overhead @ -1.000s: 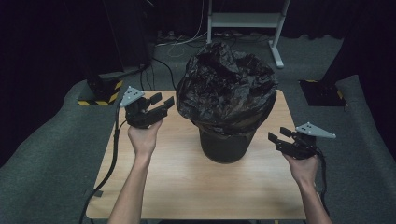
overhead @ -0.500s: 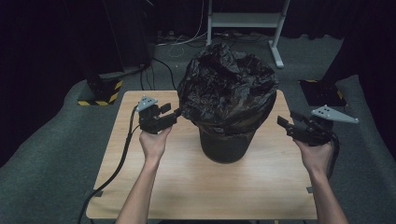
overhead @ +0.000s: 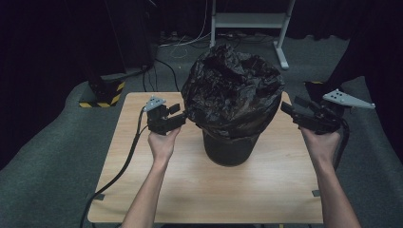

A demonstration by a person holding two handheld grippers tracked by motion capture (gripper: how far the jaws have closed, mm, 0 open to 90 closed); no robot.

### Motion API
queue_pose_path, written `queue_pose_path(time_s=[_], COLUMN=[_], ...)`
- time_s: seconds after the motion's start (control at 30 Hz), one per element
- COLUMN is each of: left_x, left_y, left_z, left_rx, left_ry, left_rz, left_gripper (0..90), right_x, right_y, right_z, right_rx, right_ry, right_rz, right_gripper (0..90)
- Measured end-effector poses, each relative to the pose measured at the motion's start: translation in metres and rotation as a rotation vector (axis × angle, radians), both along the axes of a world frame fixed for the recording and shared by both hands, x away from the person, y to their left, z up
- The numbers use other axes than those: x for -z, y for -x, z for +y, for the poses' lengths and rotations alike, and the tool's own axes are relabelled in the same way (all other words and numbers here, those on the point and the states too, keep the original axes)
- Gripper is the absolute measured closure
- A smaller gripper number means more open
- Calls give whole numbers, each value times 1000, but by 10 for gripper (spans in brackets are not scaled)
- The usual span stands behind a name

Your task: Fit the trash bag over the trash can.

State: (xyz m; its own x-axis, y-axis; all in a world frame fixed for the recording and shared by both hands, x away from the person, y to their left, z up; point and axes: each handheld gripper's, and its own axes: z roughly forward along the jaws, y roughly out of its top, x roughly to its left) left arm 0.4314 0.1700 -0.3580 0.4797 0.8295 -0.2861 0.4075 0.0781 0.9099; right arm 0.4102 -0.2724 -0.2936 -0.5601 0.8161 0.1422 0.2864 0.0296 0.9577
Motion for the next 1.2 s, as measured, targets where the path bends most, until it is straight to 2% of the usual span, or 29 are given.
queue_pose_path(time_s=[0.17,0.37,0.57,0.77,1.03,1.2], left_x=[-3,0,1,3,5,8], left_y=[-3,-7,-9,-10,-13,-15], left_z=[-7,-10,-11,-12,-14,-15], left_rx=[11,15,21,22,24,30], left_ry=[-13,-4,-16,-24,-25,-27], left_rz=[-10,-3,-2,0,3,8], left_gripper=[414,410,411,413,422,431], right_x=[-8,-7,0,6,18,26], right_y=[-4,-18,-25,-27,-33,-36], right_z=[10,20,19,14,7,8], right_rx=[-10,-1,2,-25,-39,-31], right_ry=[8,32,34,17,-6,16], right_rz=[-8,27,54,72,103,111], right_gripper=[334,328,481,651,806,875])
